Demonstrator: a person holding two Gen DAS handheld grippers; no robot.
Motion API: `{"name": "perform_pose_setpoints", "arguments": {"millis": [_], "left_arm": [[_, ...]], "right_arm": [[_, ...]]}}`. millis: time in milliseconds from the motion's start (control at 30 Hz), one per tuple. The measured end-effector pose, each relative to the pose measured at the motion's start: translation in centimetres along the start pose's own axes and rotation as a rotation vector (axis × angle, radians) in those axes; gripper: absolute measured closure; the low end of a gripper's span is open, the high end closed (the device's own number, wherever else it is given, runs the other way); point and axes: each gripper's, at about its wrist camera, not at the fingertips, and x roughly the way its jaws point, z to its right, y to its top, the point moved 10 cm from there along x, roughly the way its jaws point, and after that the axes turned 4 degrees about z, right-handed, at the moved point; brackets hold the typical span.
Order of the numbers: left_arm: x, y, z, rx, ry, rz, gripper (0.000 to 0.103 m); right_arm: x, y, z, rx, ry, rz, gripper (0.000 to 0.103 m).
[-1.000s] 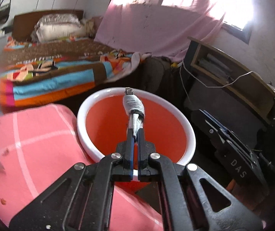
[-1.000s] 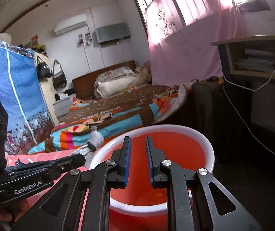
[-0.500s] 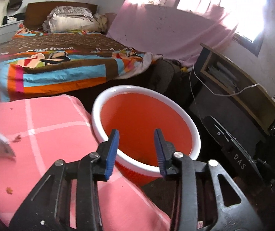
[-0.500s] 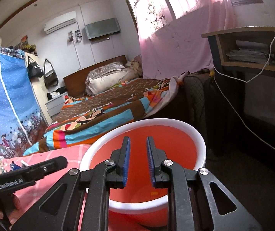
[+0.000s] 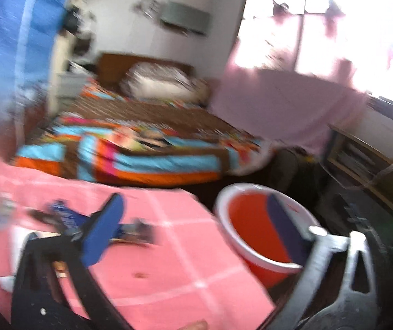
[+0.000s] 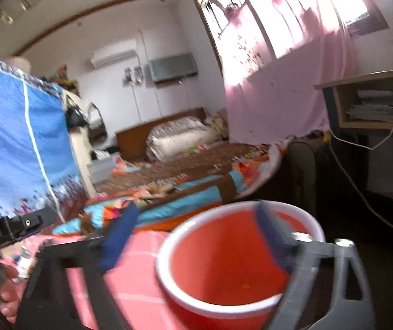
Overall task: Collect trash
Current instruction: 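Move both open tools back over the bedspread trash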
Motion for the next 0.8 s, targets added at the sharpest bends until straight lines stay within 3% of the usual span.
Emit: {"name": "perform_pose_setpoints", "arguments": {"millis": [67,167,467,800], "left_arm": [[-1.9,0.5,-2.4,0.000,0.093,0.070,0.000],[-3.8,0.7,-5.1,0.002,0.159,0.108,0.000],[-9.8,1.9,-11.7,-0.031,0.282,0.215,0.000],[-14.9,2.2,-16.5,0.025,0.387,0.290,0.000]], "right_arm": [[-0.6,0.6,-1.6,0.011,0.052,0.040,0.001],[-1.2,1.3,-3.7,-0.002,0.092,0.090,0.000],[-2.6,2.1,-11.1,-0.048,0.236,0.218,0.000],[-3.7,0.2,-19.1,-0.183,0.392,0.248,0.000]]}}
